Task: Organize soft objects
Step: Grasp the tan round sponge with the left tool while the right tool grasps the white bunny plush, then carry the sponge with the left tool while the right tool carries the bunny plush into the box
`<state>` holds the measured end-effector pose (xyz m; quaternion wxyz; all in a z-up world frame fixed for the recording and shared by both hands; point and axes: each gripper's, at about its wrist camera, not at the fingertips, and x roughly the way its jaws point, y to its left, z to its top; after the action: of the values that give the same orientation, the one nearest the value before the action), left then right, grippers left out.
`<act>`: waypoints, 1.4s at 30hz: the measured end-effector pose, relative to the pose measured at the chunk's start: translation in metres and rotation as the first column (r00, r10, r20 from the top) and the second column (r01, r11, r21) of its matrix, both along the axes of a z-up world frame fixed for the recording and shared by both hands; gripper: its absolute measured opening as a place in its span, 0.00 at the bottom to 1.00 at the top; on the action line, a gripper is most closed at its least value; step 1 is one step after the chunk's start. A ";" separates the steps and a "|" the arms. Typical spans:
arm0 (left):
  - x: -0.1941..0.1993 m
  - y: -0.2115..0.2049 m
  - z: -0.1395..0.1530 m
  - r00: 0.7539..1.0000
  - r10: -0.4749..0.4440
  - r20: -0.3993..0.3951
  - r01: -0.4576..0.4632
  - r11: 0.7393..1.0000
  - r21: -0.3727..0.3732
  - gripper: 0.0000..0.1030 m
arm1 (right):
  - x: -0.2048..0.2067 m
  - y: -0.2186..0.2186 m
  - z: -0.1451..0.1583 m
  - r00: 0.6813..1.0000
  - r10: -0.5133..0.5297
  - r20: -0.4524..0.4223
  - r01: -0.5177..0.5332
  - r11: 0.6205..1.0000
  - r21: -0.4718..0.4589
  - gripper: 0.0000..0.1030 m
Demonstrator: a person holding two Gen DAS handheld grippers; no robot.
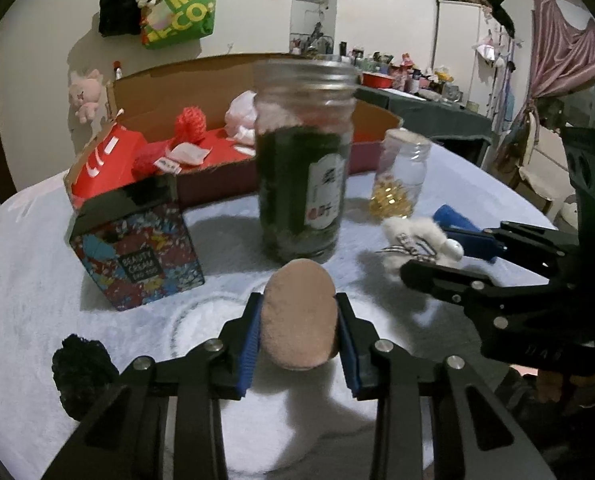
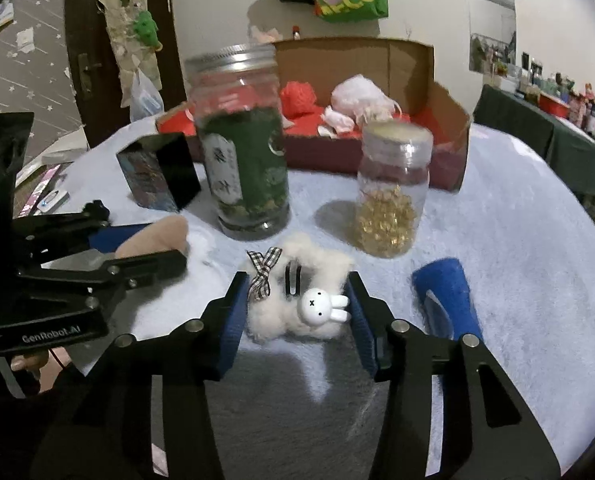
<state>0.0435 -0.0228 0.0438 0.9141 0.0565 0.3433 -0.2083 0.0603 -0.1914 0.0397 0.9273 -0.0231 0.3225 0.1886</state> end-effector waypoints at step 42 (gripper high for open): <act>0.033 0.116 0.021 0.971 0.235 -0.037 -0.231 0.968 0.101 0.35 | 0.011 -0.055 0.025 0.993 -0.115 0.014 0.116 0.982 -0.151 0.44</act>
<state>0.0763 0.0929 0.0646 0.9198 0.0547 0.3793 -0.0841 0.0713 -0.2466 0.0643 0.9331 -0.0751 0.3343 0.1095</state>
